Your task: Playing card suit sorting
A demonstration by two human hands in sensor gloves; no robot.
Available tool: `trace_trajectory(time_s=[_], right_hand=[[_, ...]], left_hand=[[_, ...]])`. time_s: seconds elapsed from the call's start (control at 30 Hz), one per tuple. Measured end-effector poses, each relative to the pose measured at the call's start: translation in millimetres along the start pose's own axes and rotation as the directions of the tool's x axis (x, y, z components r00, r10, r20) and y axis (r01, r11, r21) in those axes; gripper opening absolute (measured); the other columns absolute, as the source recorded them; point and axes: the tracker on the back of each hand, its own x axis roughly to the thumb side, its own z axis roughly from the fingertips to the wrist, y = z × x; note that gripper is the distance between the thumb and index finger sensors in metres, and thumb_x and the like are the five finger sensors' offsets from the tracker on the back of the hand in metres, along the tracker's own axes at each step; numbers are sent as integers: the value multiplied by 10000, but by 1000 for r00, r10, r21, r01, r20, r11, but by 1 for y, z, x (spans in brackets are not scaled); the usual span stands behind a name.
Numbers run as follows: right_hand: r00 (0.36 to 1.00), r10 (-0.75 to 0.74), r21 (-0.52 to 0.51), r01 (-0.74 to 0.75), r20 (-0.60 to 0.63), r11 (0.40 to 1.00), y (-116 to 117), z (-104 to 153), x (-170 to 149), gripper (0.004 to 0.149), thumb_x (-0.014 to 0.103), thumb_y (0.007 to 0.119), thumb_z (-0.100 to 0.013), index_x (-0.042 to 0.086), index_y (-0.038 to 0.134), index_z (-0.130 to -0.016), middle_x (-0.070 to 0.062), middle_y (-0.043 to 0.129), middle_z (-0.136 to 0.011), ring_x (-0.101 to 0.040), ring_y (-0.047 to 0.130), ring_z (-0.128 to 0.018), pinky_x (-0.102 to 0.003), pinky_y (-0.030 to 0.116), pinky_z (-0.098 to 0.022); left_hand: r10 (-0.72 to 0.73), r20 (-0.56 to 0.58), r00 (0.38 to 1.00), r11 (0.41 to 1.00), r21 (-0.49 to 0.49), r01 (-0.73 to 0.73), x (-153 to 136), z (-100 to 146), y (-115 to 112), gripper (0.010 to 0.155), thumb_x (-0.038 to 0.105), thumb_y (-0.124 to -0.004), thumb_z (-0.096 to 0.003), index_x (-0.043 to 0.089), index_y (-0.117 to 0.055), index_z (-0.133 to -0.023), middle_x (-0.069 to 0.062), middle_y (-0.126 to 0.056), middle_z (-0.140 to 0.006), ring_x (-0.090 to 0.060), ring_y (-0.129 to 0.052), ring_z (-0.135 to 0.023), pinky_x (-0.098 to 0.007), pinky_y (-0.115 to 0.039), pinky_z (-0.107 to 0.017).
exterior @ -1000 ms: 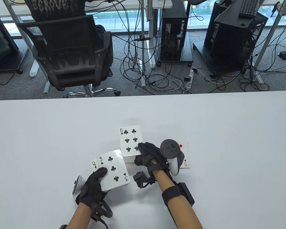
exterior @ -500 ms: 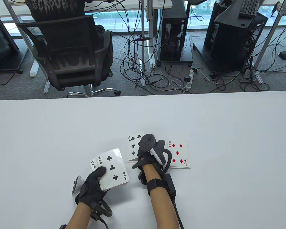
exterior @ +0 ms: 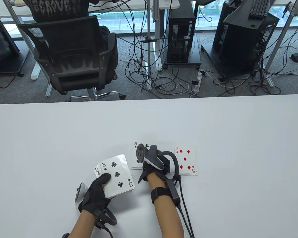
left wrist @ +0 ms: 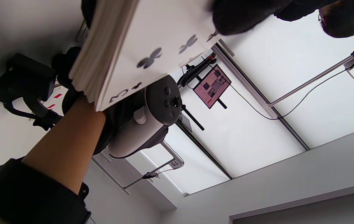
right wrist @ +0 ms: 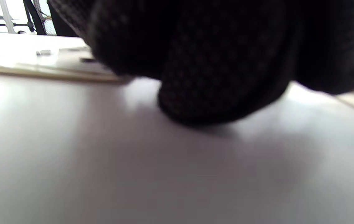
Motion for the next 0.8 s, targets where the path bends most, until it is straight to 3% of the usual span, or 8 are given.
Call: trace_trajectory(time_s=[0.13, 0.23, 0.4, 0.47, 0.57, 0.67, 0.8], right_hand=[[981, -157, -73, 166, 114, 983, -14, 12, -6, 556, 328, 658, -551, -199, 745, -707, -62, 936, -287, -257, 985, -159, -475, 869, -198], [906, -352, -97, 382, 236, 919, -25, 30, -9, 559, 319, 652, -555, -209, 737, -716, -85, 939, -309, -280, 984, -193, -493, 862, -214], [660, -638, 50, 678, 398, 733, -33, 65, -5, 594, 330, 630, -569, -232, 713, -742, -143, 941, -370, -342, 979, -258, -541, 840, -255], [605, -681, 98, 714, 413, 694, -34, 78, -1, 632, 363, 644, -567, -241, 706, -746, -158, 939, -386, -359, 975, -274, -555, 832, -264], [630, -626, 125, 652, 459, 748, -36, 94, 8, 704, 429, 695, -542, -242, 697, -754, -153, 937, -400, -351, 978, -285, -549, 836, -270], [672, -530, 82, 578, 516, 812, -38, 107, 18, 747, 459, 742, -507, -239, 674, -767, -138, 924, -419, -336, 975, -302, -538, 839, -281], [691, -503, 55, 560, 519, 827, -37, 108, 22, 706, 434, 776, -478, -209, 673, -749, -89, 909, -395, -292, 977, -291, -510, 851, -278]], left_hand=[[1, -5, 1000, 1000, 4, -1, -1, 0, 0, 606, 488, -637, -647, 320, -280, -1107, 21, -466, -1145, -232, -665, -1019, -386, -675, -723], [-2, -10, 1000, 1000, 9, 2, -1, 0, 0, 607, 487, -637, -648, 319, -278, -1108, 20, -465, -1145, -234, -663, -1020, -387, -673, -724], [-6, -13, 1000, 1000, 9, 6, -1, 1, 0, 607, 486, -638, -648, 319, -279, -1107, 19, -466, -1145, -233, -665, -1019, -388, -673, -723], [-9, -13, 1000, 1000, 9, 9, -2, 1, 0, 608, 486, -638, -647, 318, -278, -1108, 19, -466, -1145, -235, -664, -1019, -389, -673, -723], [-11, -15, 1000, 1000, 11, 11, -2, 1, 0, 607, 484, -639, -647, 317, -280, -1107, 18, -467, -1144, -235, -664, -1019, -389, -673, -723], [-8, -14, 1000, 1000, 8, 8, -2, 1, 0, 607, 484, -639, -647, 317, -281, -1107, 18, -466, -1144, -237, -665, -1017, -389, -674, -723], [-8, -8, 1000, 1000, 0, 8, -2, 1, 0, 607, 486, -640, -646, 317, -284, -1107, 18, -470, -1144, -236, -668, -1016, -390, -675, -721]])
